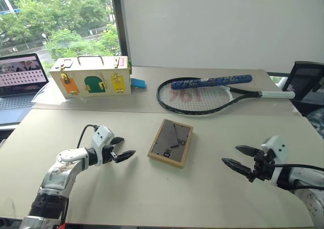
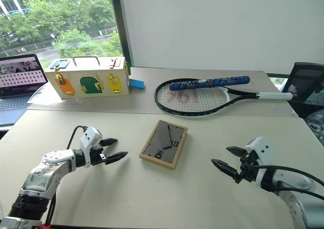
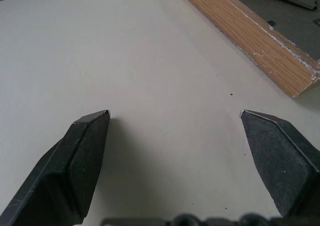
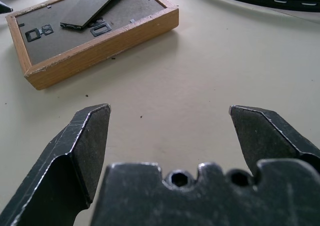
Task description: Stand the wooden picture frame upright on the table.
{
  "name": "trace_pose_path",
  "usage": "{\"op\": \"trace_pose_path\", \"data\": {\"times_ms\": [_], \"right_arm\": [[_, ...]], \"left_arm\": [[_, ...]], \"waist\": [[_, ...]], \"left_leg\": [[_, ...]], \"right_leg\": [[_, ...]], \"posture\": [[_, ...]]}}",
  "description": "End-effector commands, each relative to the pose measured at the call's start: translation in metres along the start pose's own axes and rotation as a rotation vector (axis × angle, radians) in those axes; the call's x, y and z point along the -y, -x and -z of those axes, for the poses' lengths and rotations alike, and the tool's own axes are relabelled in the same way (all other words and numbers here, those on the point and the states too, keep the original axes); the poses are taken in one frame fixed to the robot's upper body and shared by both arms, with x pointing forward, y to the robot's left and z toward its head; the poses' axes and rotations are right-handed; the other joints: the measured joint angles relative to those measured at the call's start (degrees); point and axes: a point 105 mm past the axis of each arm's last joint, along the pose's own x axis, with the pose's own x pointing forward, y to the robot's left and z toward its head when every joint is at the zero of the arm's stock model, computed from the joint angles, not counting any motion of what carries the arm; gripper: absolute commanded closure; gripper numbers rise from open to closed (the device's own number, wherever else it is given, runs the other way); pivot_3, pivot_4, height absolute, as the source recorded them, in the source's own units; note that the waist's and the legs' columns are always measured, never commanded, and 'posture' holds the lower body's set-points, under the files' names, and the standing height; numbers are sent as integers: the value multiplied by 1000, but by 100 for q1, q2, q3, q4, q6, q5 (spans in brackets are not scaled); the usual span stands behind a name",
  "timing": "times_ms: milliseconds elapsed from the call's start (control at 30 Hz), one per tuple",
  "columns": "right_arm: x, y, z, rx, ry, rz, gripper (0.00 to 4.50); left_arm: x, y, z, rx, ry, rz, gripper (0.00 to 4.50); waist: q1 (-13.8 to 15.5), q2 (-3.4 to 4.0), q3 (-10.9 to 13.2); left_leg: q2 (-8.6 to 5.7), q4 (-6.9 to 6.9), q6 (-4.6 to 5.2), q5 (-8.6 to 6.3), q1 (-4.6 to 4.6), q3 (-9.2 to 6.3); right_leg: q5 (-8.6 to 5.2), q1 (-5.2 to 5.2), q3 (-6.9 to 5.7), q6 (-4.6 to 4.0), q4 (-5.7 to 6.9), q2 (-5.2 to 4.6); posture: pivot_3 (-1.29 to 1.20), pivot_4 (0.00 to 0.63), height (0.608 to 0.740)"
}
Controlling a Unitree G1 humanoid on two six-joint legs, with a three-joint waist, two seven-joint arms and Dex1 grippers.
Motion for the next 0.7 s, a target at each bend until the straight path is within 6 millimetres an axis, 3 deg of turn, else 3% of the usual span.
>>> {"op": "trace_pose_path", "data": {"times_ms": [33, 133, 200, 233, 300, 367, 467, 633, 700], "right_arm": [[-4, 3, -26, 38, 67, -31, 82], [-13, 5, -48, 10, 114, -111, 82], [-16, 5, -51, -22, 119, -138, 82], [-18, 5, -51, -41, 118, -149, 20], [-19, 3, -50, -71, 137, -152, 563], [-22, 1, -50, -82, 137, -161, 1012], [-19, -8, -45, -106, 156, -145, 2078], [2, -41, -28, -187, 224, -102, 3883], [8, -55, -22, -211, 250, -113, 4464]], "left_arm": [[-4, 7, -26, 50, -26, 21, 0], [-6, 9, -50, 59, -78, 82, 0], [-5, 10, -50, 27, -109, 113, 0], [-6, 9, -50, 22, -114, 123, 258], [-10, 8, -52, 25, -111, 129, 682], [-13, 5, -53, 21, -120, 127, 1381], [-16, -5, -52, 11, -139, 124, 2494], [4, -32, -35, -42, -193, 184, 4397], [13, -38, -26, -68, -202, 206, 4500]], "waist": [[0, 0, 0], [-5, 4, 3], [-4, 1, -1], [-3, 2, -5], [-1, 2, -5], [0, 2, -5], [5, 1, -5], [-10, 1, -5], [-11, 1, -5]], "left_leg": [[0, 0, 0, 0, 0, 0], [0, 4, 0, 2, -9, 0], [0, 4, 3, 4, -8, 0], [0, 2, 4, 4, -5, 0], [0, -2, 10, -1, -1, 0], [0, -2, 11, -1, -11, 0], [0, 2, 11, 0, -14, 0], [-1, 13, 9, 1, -15, 0], [-1, 10, 9, 1, -15, 0]], "right_leg": [[0, 0, 0, 0, 0, 0], [0, -9, 0, 2, 4, 0], [-4, -8, -1, 11, 2, 1], [-6, -4, -1, 15, -1, 1], [-6, 7, -1, 13, -12, -1], [-2, -3, -2, 5, -13, -1], [4, -6, -3, -3, -11, -1], [2, -3, -2, 11, -11, -1], [5, -6, -1, 7, -10, -1]], "posture": [[0, 150, 720], [0, 150, 720], [0, 150, 720], [0, 150, 720], [0, 150, 720], [0, 150, 720], [0, 150, 720], [0, 150, 720], [0, 150, 720]]}}
